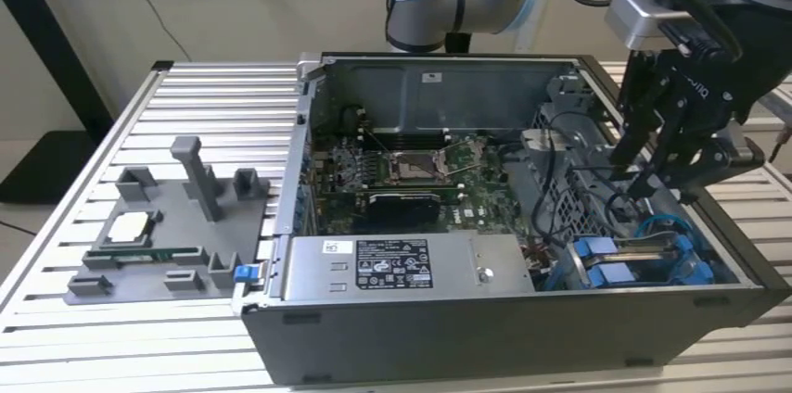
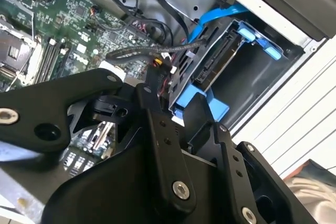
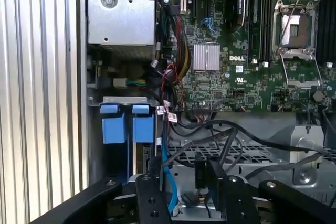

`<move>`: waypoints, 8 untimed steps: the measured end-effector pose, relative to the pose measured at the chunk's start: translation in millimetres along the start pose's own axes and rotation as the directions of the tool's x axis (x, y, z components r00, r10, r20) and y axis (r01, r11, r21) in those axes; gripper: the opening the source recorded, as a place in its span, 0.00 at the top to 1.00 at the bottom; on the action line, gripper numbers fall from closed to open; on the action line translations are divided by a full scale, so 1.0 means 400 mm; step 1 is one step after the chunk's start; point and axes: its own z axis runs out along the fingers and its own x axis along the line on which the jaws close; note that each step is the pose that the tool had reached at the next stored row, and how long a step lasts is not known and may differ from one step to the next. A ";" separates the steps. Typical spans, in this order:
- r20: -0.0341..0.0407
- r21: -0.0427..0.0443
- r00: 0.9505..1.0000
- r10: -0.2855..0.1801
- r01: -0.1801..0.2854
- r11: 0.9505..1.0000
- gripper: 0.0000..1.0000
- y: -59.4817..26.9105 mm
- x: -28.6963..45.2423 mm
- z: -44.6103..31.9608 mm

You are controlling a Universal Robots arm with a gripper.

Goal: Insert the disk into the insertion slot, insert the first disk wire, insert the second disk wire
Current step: 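Insert the first disk wire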

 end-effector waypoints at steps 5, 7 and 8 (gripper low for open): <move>0.025 0.000 1.000 0.000 0.000 1.000 0.00 -0.005 0.000 0.006; 0.031 0.000 1.000 0.000 0.000 1.000 0.00 -0.006 0.000 0.009; 0.032 0.001 0.999 0.000 0.000 1.000 0.00 -0.006 0.000 0.010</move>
